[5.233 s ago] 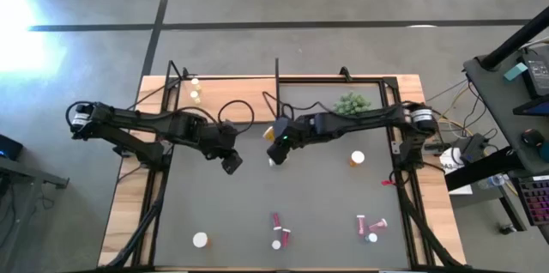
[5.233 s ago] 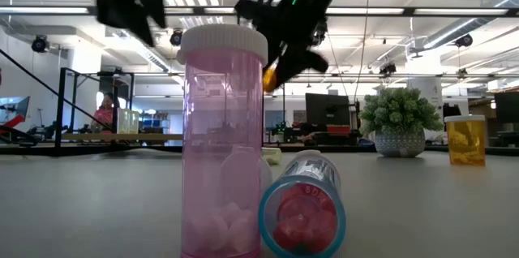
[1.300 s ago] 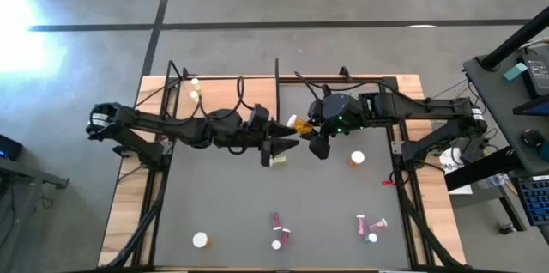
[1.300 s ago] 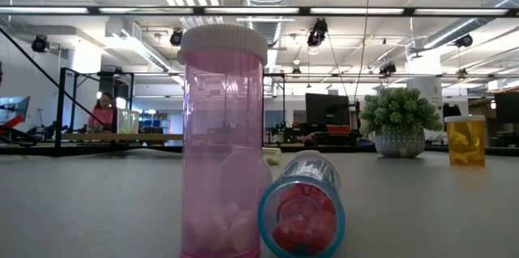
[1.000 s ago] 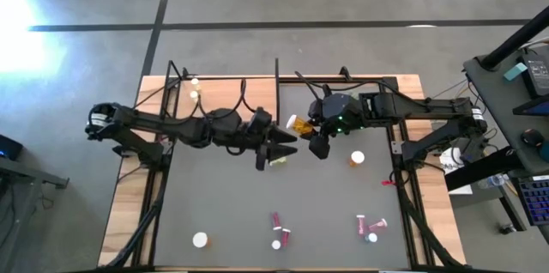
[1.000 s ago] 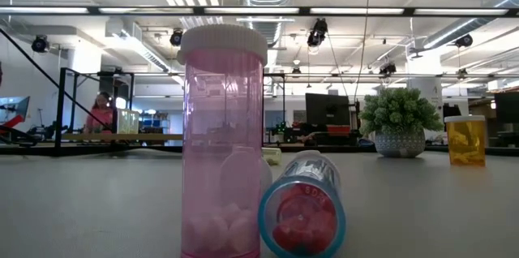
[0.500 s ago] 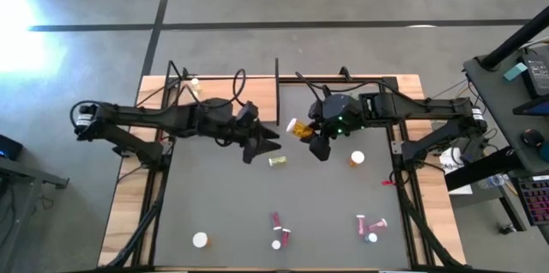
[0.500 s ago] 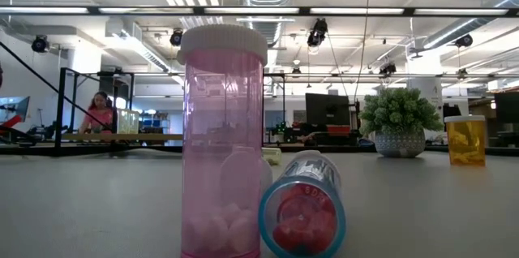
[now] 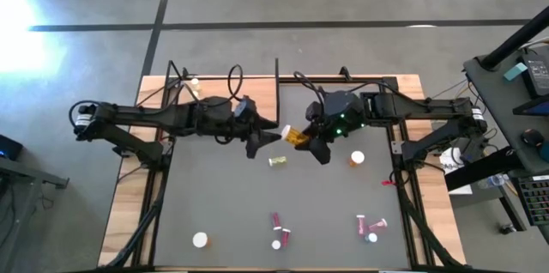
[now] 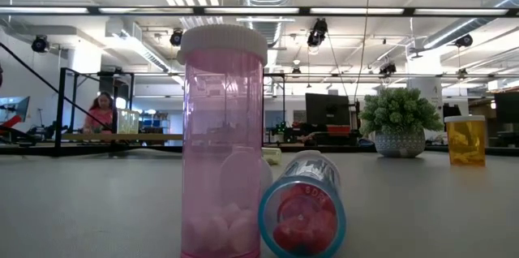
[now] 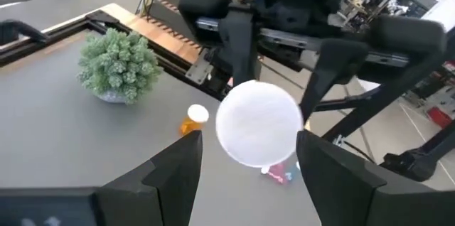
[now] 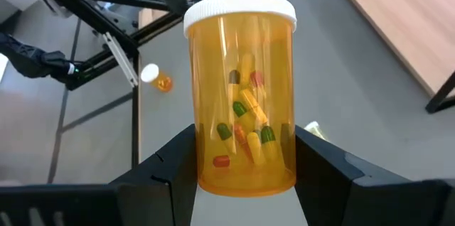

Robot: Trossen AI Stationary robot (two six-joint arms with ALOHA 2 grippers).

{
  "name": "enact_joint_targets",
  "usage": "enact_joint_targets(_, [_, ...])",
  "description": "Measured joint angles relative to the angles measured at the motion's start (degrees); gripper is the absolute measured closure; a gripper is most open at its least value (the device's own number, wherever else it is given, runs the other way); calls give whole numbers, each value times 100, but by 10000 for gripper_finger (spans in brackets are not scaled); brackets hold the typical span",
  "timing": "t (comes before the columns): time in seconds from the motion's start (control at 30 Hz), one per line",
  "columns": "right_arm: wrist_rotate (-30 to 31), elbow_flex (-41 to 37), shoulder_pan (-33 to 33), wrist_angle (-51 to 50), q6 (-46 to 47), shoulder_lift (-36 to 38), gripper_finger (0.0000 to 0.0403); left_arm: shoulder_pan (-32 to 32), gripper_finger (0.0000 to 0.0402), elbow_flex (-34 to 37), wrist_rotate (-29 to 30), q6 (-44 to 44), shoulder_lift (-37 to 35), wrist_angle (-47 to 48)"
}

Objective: Pick and place medicine bottles onto shelf by color
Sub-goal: Put the top left orange pill bottle on the shelf

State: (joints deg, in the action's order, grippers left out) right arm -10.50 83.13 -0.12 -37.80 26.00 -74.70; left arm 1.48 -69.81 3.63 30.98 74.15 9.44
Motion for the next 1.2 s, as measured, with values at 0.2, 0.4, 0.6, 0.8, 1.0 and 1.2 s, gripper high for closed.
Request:
enact_joint_targets(0.2, [0, 0, 0, 160, -192, -4, 225, 1, 189, 4, -6, -65, 55, -763])
enact_joint_targets(0.4, [6, 0, 0, 596, -416, -4, 225, -3, 189, 1, -17, -184, 231, -1096])
enact_joint_targets(0.6, [19, 0, -2, 756, -536, -4, 225, -1, 189, 4, -49, -142, 356, -1142])
enact_joint_targets(0.8, [18, 0, -2, 819, -616, -3, 225, -1, 192, 4, -47, -140, 348, -1195])
enact_joint_targets(1.0, [16, 0, -2, 816, -630, -2, 225, 1, 225, 4, -54, -136, 348, -1205])
enact_joint_targets(1.2, [13, 0, -2, 813, -618, -2, 225, 7, 216, 4, -52, -121, 348, -1203])
